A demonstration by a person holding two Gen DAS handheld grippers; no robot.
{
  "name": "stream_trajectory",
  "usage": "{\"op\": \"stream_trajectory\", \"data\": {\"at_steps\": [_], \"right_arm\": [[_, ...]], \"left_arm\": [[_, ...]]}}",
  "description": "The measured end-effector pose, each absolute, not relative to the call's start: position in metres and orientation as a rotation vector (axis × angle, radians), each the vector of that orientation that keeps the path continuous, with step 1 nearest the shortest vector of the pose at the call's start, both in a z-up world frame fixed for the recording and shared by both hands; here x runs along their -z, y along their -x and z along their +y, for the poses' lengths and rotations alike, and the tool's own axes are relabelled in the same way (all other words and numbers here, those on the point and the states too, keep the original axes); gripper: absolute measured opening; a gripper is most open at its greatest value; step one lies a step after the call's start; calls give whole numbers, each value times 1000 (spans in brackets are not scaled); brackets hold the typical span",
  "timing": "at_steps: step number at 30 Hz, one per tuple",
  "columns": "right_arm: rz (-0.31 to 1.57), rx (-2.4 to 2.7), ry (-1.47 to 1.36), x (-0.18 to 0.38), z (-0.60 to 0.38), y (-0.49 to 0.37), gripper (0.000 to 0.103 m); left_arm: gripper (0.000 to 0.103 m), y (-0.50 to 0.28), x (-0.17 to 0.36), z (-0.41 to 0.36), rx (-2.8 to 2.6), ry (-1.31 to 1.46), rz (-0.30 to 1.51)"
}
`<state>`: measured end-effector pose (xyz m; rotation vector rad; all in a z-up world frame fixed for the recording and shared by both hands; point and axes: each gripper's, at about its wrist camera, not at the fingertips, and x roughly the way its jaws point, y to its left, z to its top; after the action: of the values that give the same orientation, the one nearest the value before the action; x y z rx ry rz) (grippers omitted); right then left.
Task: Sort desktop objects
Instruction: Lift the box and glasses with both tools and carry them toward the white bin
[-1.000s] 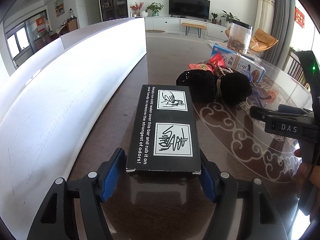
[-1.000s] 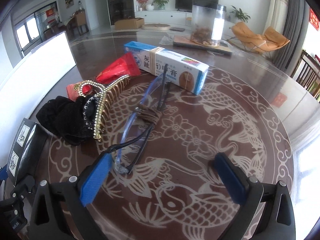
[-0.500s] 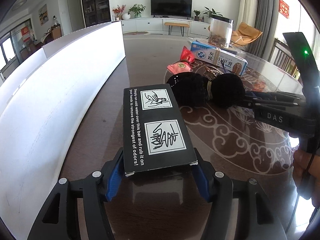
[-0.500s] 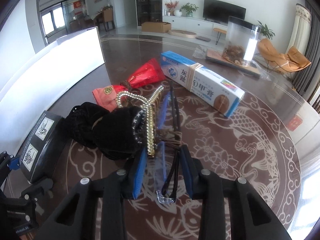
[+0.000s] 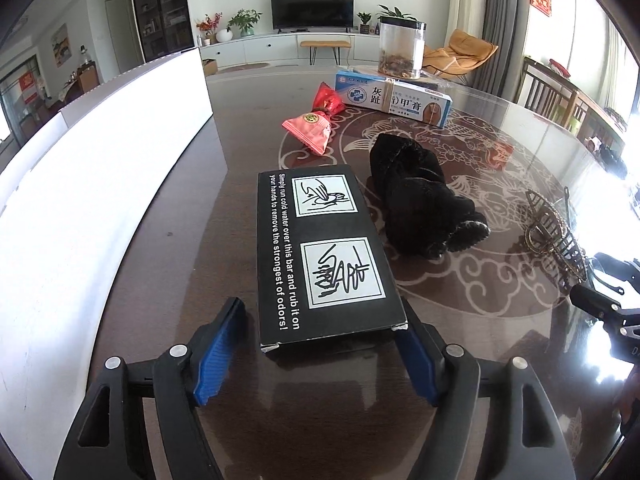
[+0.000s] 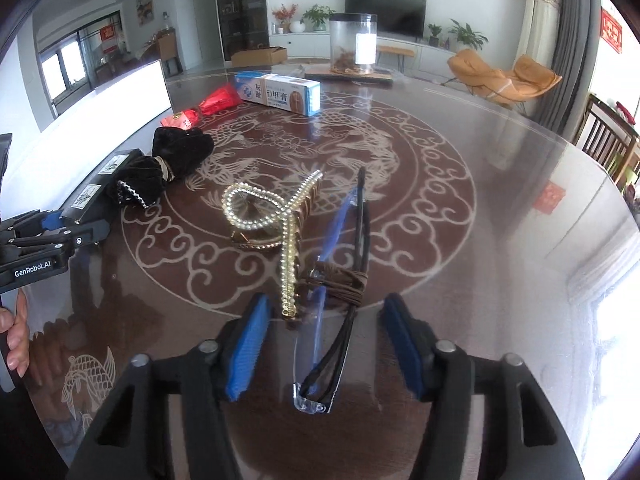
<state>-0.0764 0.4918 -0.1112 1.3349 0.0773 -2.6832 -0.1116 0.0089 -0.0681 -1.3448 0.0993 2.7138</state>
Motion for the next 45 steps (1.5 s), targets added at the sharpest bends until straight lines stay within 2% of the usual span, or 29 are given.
{"op": "stream_trajectory", "data": {"at_steps": [6, 9, 15, 20, 25, 29, 34, 38, 45], "right_arm": [[122, 2664, -1354, 114, 488, 74, 98], [119, 2657, -1353, 114, 488, 73, 100], [-129, 2699, -1239, 98, 517, 63, 100], [-323, 2767, -1324, 99, 542, 90, 100], [-116, 2769, -1479, 105, 523, 121, 101], [23, 2672, -1378, 98, 496, 123, 100], [-16, 2657, -1436, 106, 499, 115, 100], [108, 2676, -1422, 112, 494, 97, 103], [94, 2700, -1392, 112, 497, 92, 103]], "left_arm": [[93, 114, 70, 7, -2717, 1375, 89], [96, 115, 71, 6, -2713, 1386, 85], [97, 115, 72, 6, -2710, 1386, 88], [97, 116, 72, 6, -2711, 1386, 88], [97, 116, 72, 6, -2710, 1386, 88], [97, 116, 71, 6, -2710, 1386, 88], [98, 116, 71, 6, -2710, 1386, 88], [98, 117, 71, 6, -2710, 1386, 88], [98, 117, 72, 7, -2711, 1388, 89]]}}
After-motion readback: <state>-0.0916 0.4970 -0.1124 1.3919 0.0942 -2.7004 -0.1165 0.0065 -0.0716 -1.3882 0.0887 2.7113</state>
